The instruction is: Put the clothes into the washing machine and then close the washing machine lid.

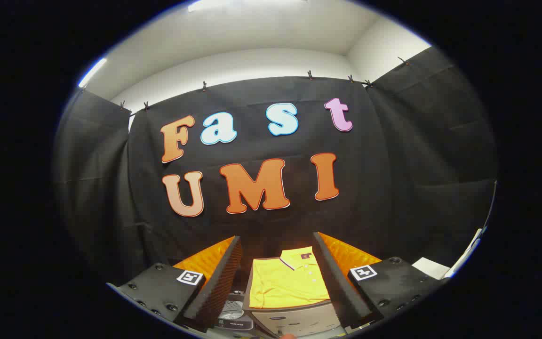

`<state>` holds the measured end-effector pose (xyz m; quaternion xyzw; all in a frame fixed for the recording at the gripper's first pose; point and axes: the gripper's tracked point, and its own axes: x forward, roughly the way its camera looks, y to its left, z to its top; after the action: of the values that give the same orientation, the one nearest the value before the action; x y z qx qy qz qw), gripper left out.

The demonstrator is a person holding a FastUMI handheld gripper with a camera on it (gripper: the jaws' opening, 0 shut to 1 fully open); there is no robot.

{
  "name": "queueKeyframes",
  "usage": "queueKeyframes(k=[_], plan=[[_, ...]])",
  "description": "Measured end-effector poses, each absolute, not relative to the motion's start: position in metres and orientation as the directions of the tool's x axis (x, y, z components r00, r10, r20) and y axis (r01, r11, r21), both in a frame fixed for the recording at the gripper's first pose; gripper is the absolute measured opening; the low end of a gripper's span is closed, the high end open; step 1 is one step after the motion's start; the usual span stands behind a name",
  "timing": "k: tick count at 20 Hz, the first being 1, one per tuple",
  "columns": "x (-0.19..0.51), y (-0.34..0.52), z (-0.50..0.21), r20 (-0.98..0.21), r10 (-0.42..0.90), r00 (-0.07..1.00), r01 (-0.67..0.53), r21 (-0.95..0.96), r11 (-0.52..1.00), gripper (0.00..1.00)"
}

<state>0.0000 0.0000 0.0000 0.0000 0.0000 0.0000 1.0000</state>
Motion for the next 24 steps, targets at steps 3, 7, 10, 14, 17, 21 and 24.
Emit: queueKeyframes(k=[3,7,10,14,17,21,24], plan=[[0.0,-0.005,0.007,0.008,-0.009,1.0,0.009,-0.026,1.0,0.98],[-0.001,-0.012,0.013,0.012,-0.016,1.0,0.016,-0.039,0.999,0.98],[-0.003,-0.014,0.018,0.017,-0.012,1.0,0.013,-0.049,0.999,0.98],[-0.007,-0.017,0.021,0.023,-0.011,1.0,0.012,-0.079,0.997,0.98],[-0.008,-0.019,0.02,0.02,-0.011,1.0,0.012,-0.077,0.997,0.98],[-0.006,-0.024,0.018,0.01,-0.01,1.0,0.011,-0.071,0.997,0.98],[-0.001,-0.026,0.017,0.004,-0.007,1.0,0.007,-0.07,0.998,0.98]])
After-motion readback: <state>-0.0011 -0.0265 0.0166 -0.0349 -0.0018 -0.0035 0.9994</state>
